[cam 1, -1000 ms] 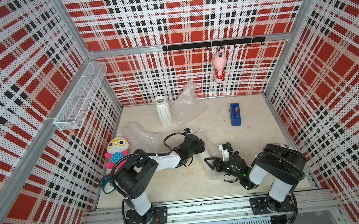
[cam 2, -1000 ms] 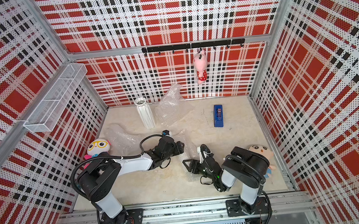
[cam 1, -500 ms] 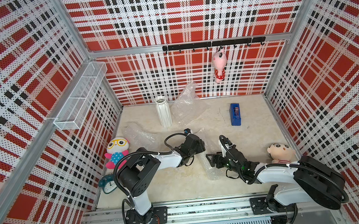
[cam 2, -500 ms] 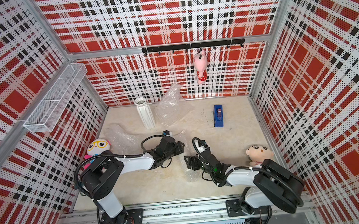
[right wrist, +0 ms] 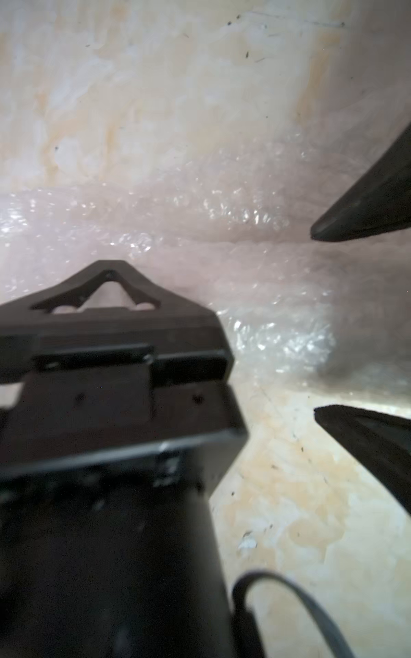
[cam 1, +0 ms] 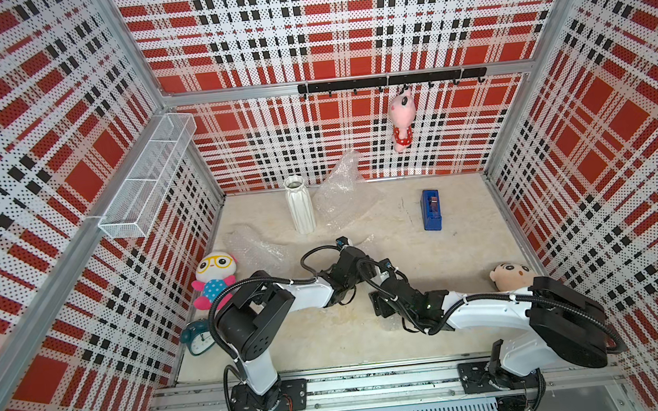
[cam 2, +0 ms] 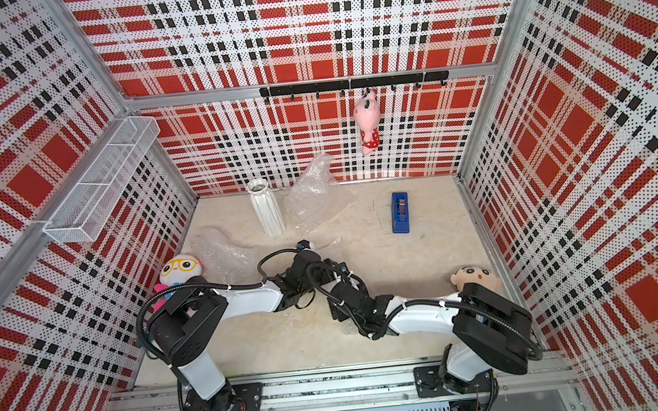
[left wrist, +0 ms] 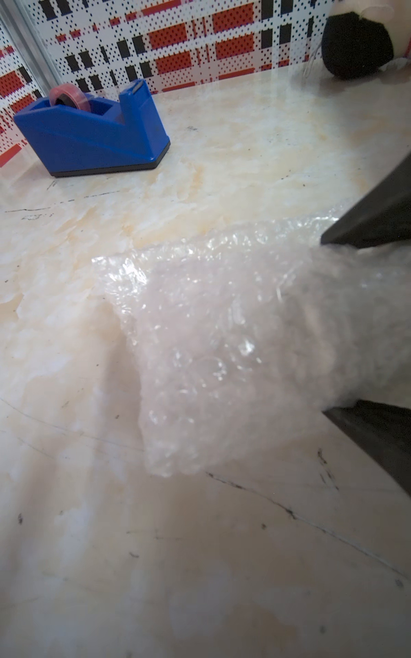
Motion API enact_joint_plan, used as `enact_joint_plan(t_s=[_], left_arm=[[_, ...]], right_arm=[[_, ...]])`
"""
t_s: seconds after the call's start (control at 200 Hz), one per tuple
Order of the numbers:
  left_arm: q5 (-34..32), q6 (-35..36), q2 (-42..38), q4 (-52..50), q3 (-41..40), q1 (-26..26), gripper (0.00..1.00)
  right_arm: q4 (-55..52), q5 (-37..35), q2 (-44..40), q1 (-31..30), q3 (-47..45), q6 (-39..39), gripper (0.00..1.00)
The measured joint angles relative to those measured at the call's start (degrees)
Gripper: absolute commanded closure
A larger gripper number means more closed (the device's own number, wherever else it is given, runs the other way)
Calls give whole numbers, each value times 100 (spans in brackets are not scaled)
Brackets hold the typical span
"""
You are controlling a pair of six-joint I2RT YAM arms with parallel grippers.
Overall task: Wrap vases in bubble wrap
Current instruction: Wrap the vase in bubble wrap.
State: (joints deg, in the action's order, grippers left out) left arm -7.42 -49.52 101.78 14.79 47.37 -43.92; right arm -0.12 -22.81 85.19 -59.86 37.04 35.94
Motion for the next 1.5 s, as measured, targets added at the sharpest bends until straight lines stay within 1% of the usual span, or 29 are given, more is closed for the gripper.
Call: enact_joint_plan(t_s=[0.165,0.22,0.281,0.391,0.461,0.566,0.767,0.867,0.977,1.052,1.222,1.398,1.438,1.503], left_arm=[[55,-109,0,205,-122,20,29],[79,-144,-2,245,-144,28,25],[103,-164,-4,297,-173,42,18],[175,-166,-92,372,-269,68,8],[245,-144,-205,356,-275,94,6],[269,-85,-450,284,-275,153,5],[195,39,-590,144,-275,162,10],[66,103,-577,-83,-258,9,13],[-81,199,-481,-332,-138,-184,18],[-168,249,-393,-437,-39,-243,22],[-358,376,-153,-660,162,-321,29],[-509,479,-28,-780,302,-369,31],[-538,496,-2,-796,328,-380,32],[-579,509,35,-822,374,-391,32]], right_arm=[[55,33,129,-4,0,98,32],[92,72,131,-2,-4,109,36],[210,138,129,22,-52,155,39],[793,431,33,195,-389,302,42],[1296,748,-111,369,-732,446,44],[2070,1263,-245,605,-1217,717,45],[3359,1849,-101,754,-1775,1386,46],[4057,2061,146,756,-1945,1733,48],[4548,2142,317,761,-2083,2026,47],[4660,2151,326,778,-2138,2162,46],[4686,2144,332,791,-2146,2271,40],[4686,2118,332,813,-2146,2282,39],[4684,2131,332,828,-2146,2277,36],[4625,2149,326,841,-2116,2223,28]])
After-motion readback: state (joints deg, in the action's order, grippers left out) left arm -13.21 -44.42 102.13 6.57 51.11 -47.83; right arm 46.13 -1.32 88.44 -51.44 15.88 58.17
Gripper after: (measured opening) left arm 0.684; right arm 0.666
